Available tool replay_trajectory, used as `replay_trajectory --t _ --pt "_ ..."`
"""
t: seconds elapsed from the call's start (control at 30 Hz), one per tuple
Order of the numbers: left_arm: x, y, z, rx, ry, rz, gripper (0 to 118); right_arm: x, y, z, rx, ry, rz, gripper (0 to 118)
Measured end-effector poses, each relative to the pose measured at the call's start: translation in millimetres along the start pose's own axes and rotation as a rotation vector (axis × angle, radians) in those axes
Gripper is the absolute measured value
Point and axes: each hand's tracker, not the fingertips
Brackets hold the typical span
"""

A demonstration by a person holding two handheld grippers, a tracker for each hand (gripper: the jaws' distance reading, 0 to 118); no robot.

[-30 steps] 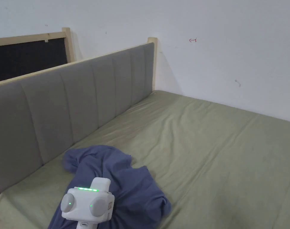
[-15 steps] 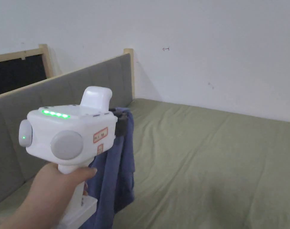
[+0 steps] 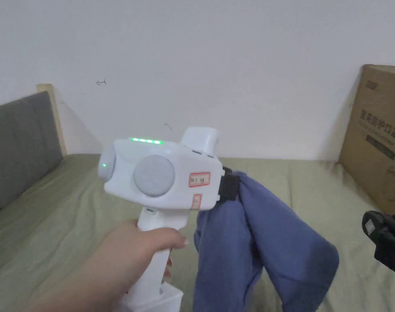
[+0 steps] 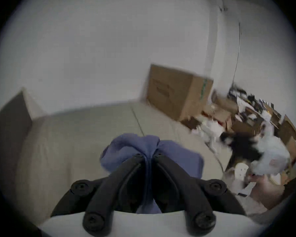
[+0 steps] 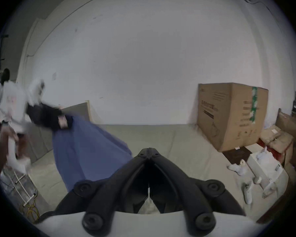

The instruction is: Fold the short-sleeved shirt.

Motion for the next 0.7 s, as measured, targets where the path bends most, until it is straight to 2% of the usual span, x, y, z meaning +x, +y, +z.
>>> replay_trajectory --t 0.1,0.2,0.23,0.27,0.3,0.33,0.37,0.5,0.6,0.7 --pt "6 -43 -84 -0.242 0.02 0.021 4 17 -14 3 -0.053 -0.048 -0.034 0" --pt "-2 -87 -135 -0.421 0.011 0.144 6 23 -27 2 -0.101 -0.074 -0.03 0" --pt "-8 -101 -147 -0.481 -0.01 0.199 19 25 -31 2 -0.114 -0.07 -0.031 0" --pt "-13 -111 -153 -0.518 -0.016 0.243 53 25 -34 1 -0.127 -0.064 -0.034 0" --pt "-16 -121 -157 -0.548 0.001 0.275 98 25 -37 1 -0.138 -0.058 -0.037 0" --pt "-20 -131 -157 -0.563 0.021 0.277 106 24 -39 1 -0.146 -0.051 -0.037 0" --pt "-22 -134 -154 -0.555 0.023 0.278 102 23 -41 0 -0.152 -0.045 -0.036 0" --pt "-32 -113 -114 -0.426 0.032 0.307 102 16 -42 -2 -0.151 -0.03 -0.027 0" --pt "-34 -82 -58 -0.156 0.069 0.327 102 11 -36 -3 -0.123 -0.027 -0.033 0" --pt "-21 -72 4 0.192 0.179 0.266 102 6 -28 -1 -0.06 -0.029 -0.051 0"
